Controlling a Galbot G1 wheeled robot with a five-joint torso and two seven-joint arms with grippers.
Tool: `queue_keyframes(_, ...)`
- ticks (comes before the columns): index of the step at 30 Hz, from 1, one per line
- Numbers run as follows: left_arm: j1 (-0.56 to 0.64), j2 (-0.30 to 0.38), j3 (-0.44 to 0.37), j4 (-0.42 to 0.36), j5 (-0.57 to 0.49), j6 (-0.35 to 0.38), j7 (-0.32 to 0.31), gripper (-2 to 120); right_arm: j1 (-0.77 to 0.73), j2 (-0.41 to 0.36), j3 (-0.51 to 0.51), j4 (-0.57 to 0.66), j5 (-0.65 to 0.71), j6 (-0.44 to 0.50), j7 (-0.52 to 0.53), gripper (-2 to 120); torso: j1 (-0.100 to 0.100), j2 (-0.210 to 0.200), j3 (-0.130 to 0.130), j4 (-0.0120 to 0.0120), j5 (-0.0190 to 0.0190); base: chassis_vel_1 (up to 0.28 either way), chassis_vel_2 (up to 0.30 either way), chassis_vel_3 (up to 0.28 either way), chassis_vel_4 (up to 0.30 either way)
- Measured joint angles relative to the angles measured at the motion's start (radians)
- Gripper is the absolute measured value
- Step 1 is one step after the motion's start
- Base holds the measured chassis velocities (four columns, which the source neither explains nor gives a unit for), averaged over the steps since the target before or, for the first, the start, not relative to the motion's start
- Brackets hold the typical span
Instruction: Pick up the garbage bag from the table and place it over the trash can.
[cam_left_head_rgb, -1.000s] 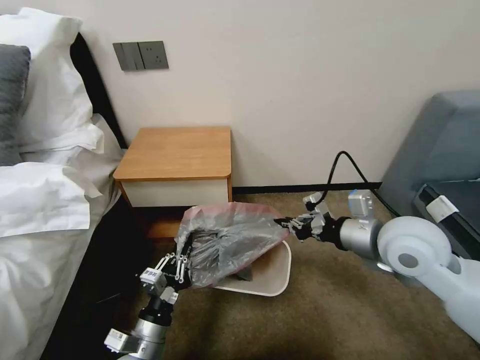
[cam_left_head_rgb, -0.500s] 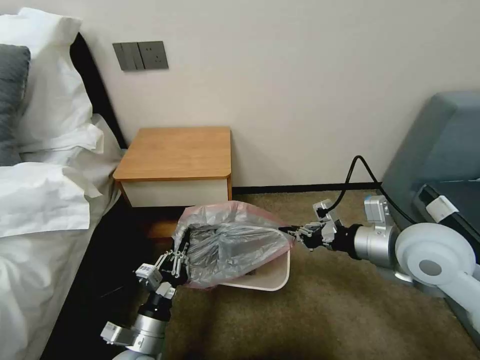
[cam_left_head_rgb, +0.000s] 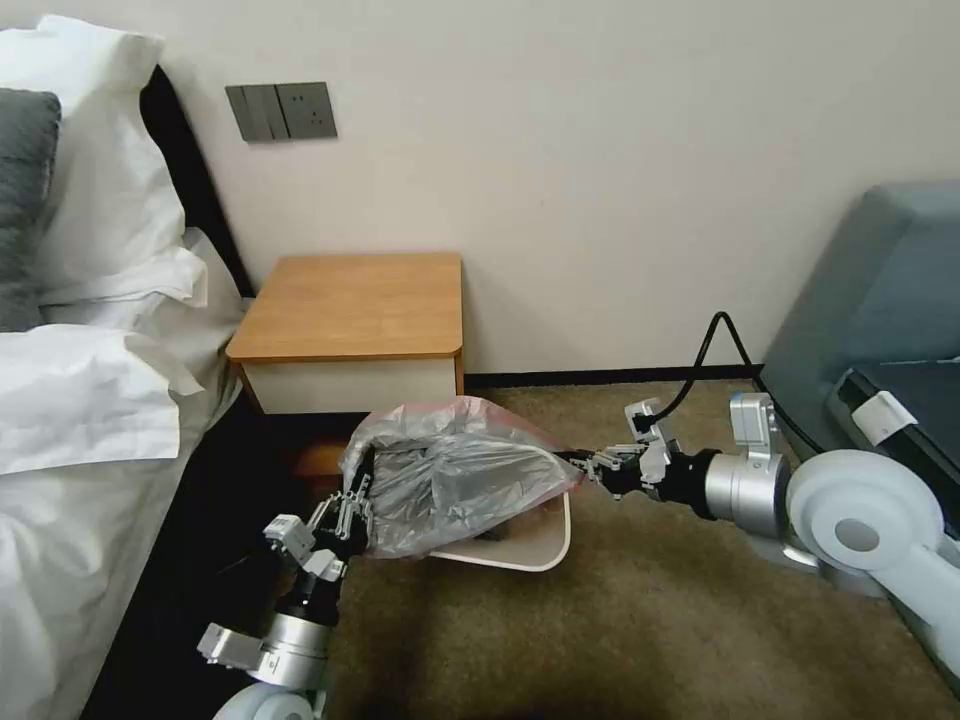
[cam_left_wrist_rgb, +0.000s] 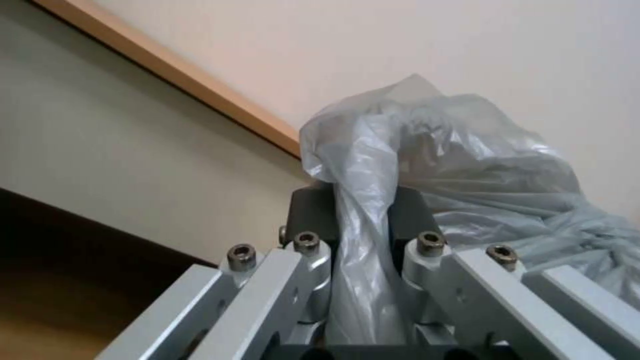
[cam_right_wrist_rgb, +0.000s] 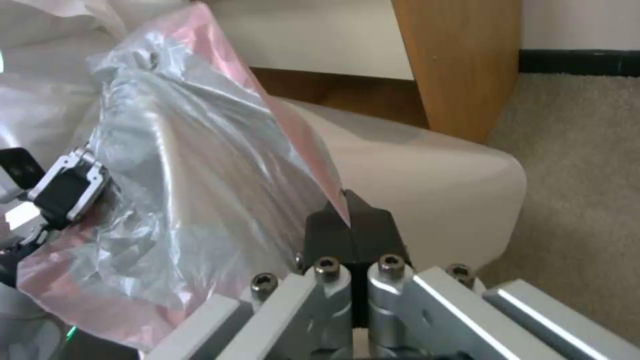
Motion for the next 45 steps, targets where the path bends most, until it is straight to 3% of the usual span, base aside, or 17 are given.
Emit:
queue_keyframes(8,-0.012,-0.006,0.002,0.001,0.012,0.01,-0.043,9,-0.012,0.015,0.004,0.017,-0.003,0.004,0.04,0,0.0,0.0,0.0,0.0,0.0,0.0,0.0,0.0,0.0)
queue_keyframes(24,-0.022,-0.007,0.002,-0.005,0.018,0.025,-0.061,9,-0.063,0.055,0.013,0.068,-0.075,0.033,0.102,0,0.0,0.0,0.0,0.0001,0.0,0.0,0.0,0.0,0.0)
queue_keyframes(30,-0.024,-0.009,0.004,-0.005,0.047,0.024,-0.068,9,-0.124,0.076,0.047,0.126,-0.095,0.045,0.217,22,0.0,0.0,0.0,0.0,-0.0001,0.0,0.0,0.0,0.0)
queue_keyframes(35,-0.029,-0.009,0.002,-0.005,0.062,0.023,-0.091,9,-0.189,0.098,0.11,0.171,-0.098,0.053,0.254,37,0.0,0.0,0.0,-0.0002,0.0,0.0,0.0,0.0,0.0)
queue_keyframes(45,-0.031,-0.006,0.003,-0.012,0.088,0.026,-0.157,9,-0.251,0.165,0.22,0.268,0.028,0.083,0.512,77,0.0,0.0,0.0,0.0,0.0,0.0,0.0,0.0,0.0)
